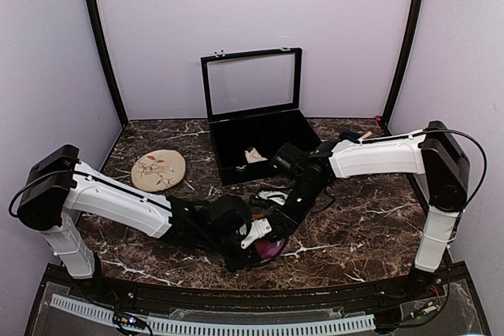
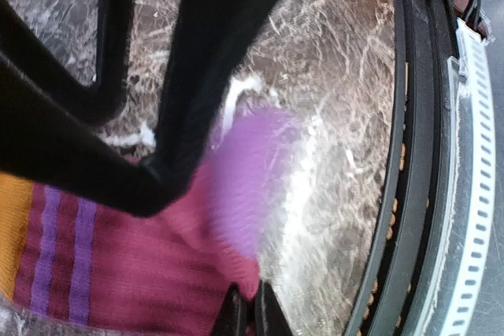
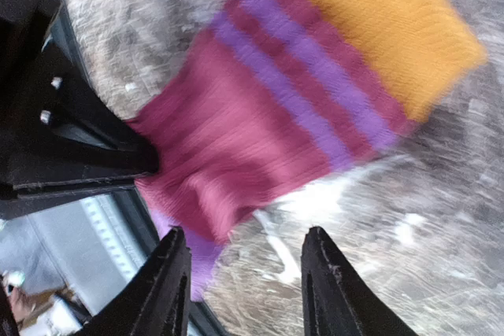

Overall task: Roll the socks
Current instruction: Roll the sock at the center of the board.

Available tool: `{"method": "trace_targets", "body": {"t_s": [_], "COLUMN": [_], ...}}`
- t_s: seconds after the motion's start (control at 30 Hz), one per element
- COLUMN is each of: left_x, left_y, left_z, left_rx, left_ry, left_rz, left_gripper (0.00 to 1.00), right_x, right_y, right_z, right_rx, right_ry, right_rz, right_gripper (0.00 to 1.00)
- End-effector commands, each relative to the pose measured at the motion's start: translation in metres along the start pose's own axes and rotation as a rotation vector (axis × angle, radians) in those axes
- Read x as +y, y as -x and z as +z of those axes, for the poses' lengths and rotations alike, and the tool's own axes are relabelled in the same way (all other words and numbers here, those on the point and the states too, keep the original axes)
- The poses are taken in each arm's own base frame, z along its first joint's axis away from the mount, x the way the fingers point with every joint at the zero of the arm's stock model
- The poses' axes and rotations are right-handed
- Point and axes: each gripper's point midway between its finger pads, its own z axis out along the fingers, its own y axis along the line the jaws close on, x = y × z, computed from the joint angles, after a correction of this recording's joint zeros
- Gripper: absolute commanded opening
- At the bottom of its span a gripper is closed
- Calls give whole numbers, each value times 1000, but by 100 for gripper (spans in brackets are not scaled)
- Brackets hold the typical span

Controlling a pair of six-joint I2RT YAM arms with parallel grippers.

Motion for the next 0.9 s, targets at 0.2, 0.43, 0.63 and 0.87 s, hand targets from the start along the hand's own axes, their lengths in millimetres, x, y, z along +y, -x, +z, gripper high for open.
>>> {"method": "trace_targets", "body": {"t_s": [0.2,0.43,0.63,0.87], "left_x": [15,21,23,16], "left_y": [-34,-27,-18,-17], "left_z": [14,11,5,5], "left_rx": [187,171,162,185], "left_ry": [-78,-141,-254,-410], "left_rz": [-201,-272,-344,-418], "left_gripper": [0,0,0,0], "right_x": [7,-11,-23,-20], "right_y": [18,10,0,-12], "right_z": [-22,-28,-37,-55], "right_rx": [-171,-205,-257,-376], "right_ry": [-1,-95,-186,-258], "right_rz": [-5,29,58,38], "right_gripper": [46,46,46,46]}}
